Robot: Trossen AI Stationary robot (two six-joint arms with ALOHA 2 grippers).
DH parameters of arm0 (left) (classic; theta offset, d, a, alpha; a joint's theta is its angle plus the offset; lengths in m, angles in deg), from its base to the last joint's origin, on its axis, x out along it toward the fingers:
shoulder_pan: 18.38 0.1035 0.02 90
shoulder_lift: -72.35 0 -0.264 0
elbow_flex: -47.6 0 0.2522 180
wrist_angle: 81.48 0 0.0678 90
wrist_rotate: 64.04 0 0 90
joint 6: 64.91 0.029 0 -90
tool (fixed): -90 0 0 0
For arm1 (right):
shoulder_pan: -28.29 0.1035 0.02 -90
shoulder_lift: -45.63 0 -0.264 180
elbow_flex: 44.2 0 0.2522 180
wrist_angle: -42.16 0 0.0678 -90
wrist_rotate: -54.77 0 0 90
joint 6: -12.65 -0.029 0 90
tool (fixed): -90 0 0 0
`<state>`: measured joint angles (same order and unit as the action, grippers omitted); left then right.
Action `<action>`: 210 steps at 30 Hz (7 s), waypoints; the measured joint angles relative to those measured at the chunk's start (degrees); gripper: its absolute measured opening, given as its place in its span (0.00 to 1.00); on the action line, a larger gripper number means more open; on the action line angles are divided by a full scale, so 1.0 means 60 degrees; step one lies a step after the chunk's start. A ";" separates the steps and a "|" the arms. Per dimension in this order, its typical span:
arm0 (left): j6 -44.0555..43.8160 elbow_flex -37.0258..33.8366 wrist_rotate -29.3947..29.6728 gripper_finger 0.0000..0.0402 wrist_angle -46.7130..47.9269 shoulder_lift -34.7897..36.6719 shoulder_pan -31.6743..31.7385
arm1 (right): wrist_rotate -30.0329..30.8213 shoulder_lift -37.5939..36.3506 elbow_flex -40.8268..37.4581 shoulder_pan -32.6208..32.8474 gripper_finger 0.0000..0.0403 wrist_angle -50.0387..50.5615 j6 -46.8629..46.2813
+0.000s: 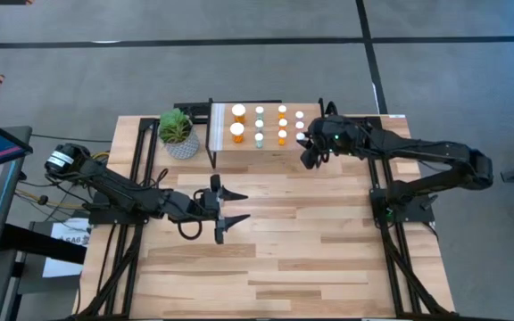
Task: Pick and place medicine bottles onto shelf by color
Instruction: Put the pink pill bottle on the shelf aligned with the other pink pill bottles, then return to Home Position
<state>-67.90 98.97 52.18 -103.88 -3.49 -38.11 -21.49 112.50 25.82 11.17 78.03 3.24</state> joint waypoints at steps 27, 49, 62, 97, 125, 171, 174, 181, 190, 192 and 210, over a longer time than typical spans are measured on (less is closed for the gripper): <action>-0.0107 0.0000 -0.0011 0.60 -0.0025 -0.0002 -0.0033 | 0.0350 -0.0004 -0.1423 -0.0614 0.36 -0.1949 -0.0113; -0.0113 0.0000 -0.0022 0.60 -0.0025 -0.0007 -0.0033 | 0.0280 0.0862 -0.1423 -0.0664 0.37 -0.2142 -0.0425; -0.0186 0.0000 -0.0018 0.60 0.0120 -0.0011 -0.0033 | 0.0280 0.0845 -0.1416 -0.0672 0.36 -0.2183 -0.0379; -0.0222 0.0000 -0.0018 0.60 0.0124 -0.0011 -0.0033 | 0.0332 0.0832 -0.1299 -0.0692 0.40 -0.1467 -0.0354; -0.0188 0.0000 0.0559 0.60 0.3415 0.2882 -0.0528 | -0.0671 -0.2888 -0.0669 0.2266 0.62 0.2444 -0.2388; 0.0741 -0.3831 -0.0766 0.15 0.4541 1.0292 0.1457 | -0.3317 -1.1100 -0.7488 0.3398 0.02 -0.3439 0.1898; 0.0664 -0.4395 -0.0827 0.09 0.4241 1.0730 0.1457 | -0.3332 -1.1121 -0.7809 0.3398 0.04 -0.3581 0.1899; 0.1193 -0.5640 -0.0791 0.01 0.3260 1.1708 0.1457 | -0.3323 -1.1129 -0.7897 0.3398 0.02 -0.3657 0.1829; 0.1615 -0.6165 -0.1469 0.00 0.3130 1.2608 0.1468 | -0.3056 -1.1125 -0.7903 0.3325 0.03 -0.3120 0.1836; 0.1631 -0.6167 -0.1709 0.00 0.3135 1.2590 0.1468 | -0.3007 -1.1131 -0.8053 0.3319 0.03 -0.3084 0.1838; 0.0910 -0.6189 -0.2388 0.00 0.4587 1.2601 0.1475 | -0.1534 -1.1063 -0.9295 0.1917 0.06 -0.4109 0.2050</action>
<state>-62.44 61.84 37.85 -76.36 72.12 -29.26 -30.70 46.12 -29.95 22.67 53.38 15.54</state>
